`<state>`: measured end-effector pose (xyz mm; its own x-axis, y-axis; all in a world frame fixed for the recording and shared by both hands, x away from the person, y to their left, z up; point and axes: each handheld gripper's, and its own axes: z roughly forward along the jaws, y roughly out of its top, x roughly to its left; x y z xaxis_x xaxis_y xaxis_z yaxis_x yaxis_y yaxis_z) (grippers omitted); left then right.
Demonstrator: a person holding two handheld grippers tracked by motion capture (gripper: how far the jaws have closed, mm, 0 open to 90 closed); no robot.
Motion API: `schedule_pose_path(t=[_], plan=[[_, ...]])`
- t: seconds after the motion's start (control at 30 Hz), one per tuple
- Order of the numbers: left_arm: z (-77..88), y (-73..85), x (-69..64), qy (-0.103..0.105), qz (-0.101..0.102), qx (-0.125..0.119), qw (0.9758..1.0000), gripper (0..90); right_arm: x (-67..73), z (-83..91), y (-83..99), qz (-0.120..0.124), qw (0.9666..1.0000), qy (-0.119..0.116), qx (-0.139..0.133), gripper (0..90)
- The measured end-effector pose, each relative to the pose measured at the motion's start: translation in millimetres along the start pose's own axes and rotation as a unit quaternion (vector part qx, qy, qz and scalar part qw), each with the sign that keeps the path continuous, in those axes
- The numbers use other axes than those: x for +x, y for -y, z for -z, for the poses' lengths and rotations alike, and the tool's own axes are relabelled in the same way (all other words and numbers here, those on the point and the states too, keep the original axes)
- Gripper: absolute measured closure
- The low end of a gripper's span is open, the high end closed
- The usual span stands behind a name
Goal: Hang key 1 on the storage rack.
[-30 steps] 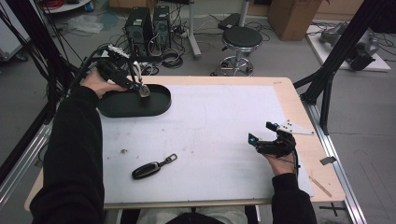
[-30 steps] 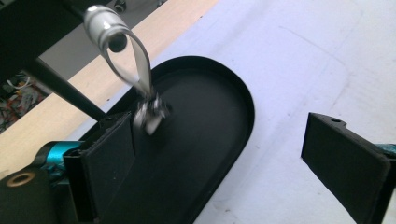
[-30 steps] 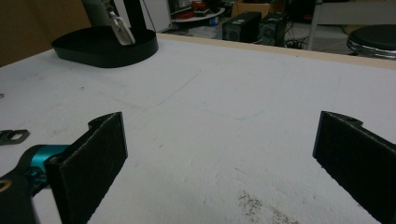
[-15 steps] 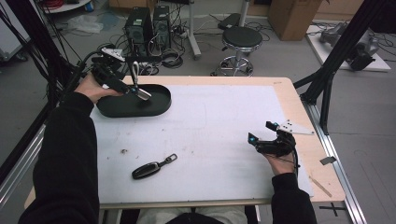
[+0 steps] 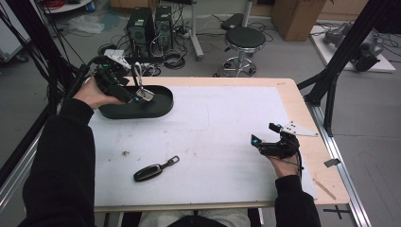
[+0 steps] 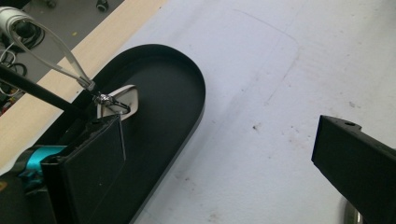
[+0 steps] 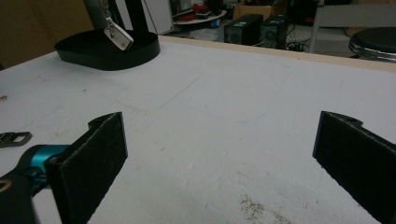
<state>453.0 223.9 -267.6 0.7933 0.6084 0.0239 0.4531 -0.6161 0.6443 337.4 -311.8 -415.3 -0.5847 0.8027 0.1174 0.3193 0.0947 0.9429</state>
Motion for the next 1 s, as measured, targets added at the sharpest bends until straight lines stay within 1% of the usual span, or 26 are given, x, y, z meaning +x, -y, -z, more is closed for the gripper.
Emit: schedule_pose_path(t=[0.13, 0.27, 0.3, 0.33, 0.43, 0.5, 0.53, 0.6, 0.77, 0.9, 0.93, 1.0], plan=[[0.2, 6.3, -3.5, -0.001, 0.005, -0.004, 1.0, 3.2, 0.4, -0.3, 0.1, 0.0, 1.0, -0.001, 0.001, 2.1], [-0.2, 18.1, -8.4, 0.001, 0.012, -0.01, 0.9999, 3.2, 0.1, -0.6, 0.1, 0.001, 1.0, -0.001, 0.0, 2.1], [-0.2, 18.1, -8.4, 0.001, 0.012, -0.01, 0.9999, 3.2, 0.1, -0.8, 0.1, 0.001, 1.0, -0.001, 0.0, 2.1], [-0.7, 21.6, -10.4, 0.002, 0.012, -0.011, 0.9999, 3.2, 0.5, -0.8, 0.1, -0.001, 1.0, -0.001, 0.001, 2.1], [-1.1, 25.4, -14.5, 0.003, 0.013, -0.013, 0.9998, 3.2, 0.4, -1.5, 0.3, 0.004, 1.0, 0.0, 0.002, 2.1], [-1.1, 26.2, -15.7, 0.003, 0.01, -0.014, 0.9998, 3.2, 1.0, -1.7, 0.3, 0.002, 1.0, -0.001, 0.004, 2.1], [-1.1, 27.9, -17.9, 0.003, 0.008, -0.014, 0.9999, 3.2, 0.7, -2.2, 0.4, 0.006, 1.0, 0.0, 0.004, 2.1], [-1.0, 30.2, -20.3, 0.004, 0.007, -0.017, 0.9998, 3.2, 1.1, -2.2, 0.5, 0.006, 1.0, 0.001, 0.005, 2.1], [-2.1, 37.5, -24.4, 0.006, 0.009, -0.021, 0.9997, 3.2, 1.5, -2.1, 0.5, 0.005, 1.0, 0.001, 0.007, 2.1], [-2.7, 40.8, -26.6, 0.007, 0.009, -0.021, 0.9997, 3.2, 1.9, -2.4, 0.6, 0.005, 1.0, 0.001, 0.008, 2.1], [-3.3, 42.1, -28.7, 0.008, 0.005, -0.019, 0.9998, 3.2, 1.7, -2.6, 0.8, 0.007, 0.9999, 0.002, 0.008, 2.1], [-4.9, 43.1, -31.4, 0.008, 0.004, -0.019, 0.9998, 3.2, 1.6, -3.0, 0.8, 0.007, 0.9999, 0.003, 0.009, 2.1]])
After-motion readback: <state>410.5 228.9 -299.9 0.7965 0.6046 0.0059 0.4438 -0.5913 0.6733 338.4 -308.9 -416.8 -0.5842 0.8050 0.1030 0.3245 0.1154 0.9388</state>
